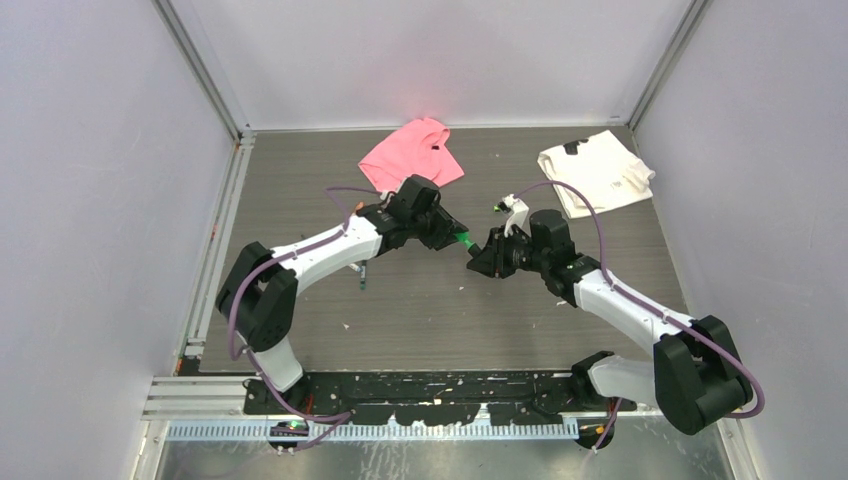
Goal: Insert the pens into the pen caps
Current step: Insert the pen cap onto the pen.
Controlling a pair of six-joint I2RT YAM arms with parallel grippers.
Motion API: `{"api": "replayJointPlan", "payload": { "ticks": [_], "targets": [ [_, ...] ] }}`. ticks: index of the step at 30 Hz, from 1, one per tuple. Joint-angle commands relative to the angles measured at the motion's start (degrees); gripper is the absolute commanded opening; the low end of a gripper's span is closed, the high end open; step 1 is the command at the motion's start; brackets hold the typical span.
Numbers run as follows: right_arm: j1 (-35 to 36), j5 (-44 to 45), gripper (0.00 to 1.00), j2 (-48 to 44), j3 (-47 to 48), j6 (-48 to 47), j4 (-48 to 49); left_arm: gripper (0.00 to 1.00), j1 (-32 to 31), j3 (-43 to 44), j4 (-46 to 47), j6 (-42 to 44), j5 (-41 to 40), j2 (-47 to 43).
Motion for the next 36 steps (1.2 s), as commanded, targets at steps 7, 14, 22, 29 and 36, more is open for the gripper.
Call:
{"api": "replayJointPlan", "payload": {
  "ticks": [7,14,22,29,36],
  "targets": [
    [0.21,-5.29,0.01,-0.34,2.10,-1.83,0.08,0.01,-0.20,-2.32,1.31,-1.55,-2.90,-5.04],
    [0.27,-1.19,0.01,-0.27,2.39,-0.80,-0.41,0.01,-0.20,-2.53,2.07,-1.41,-3.10,-5.10],
    [0.37,0.23,0.01,0.40,2.74,-0.12,1.10,0.01,-0.20,-1.71,3.16,-0.87,-0.83,-4.19],
    [0.66,0.32,0.01,1.27,3.26,0.64,3.20,0.01,-0.20,-0.71,3.24,-0.50,0.69,-3.26],
    [0.94,0.78,0.01,2.53,4.90,0.89,4.65,0.01,-0.28,0.25,3.09,0.12,1.37,-2.57]
  ]
}}
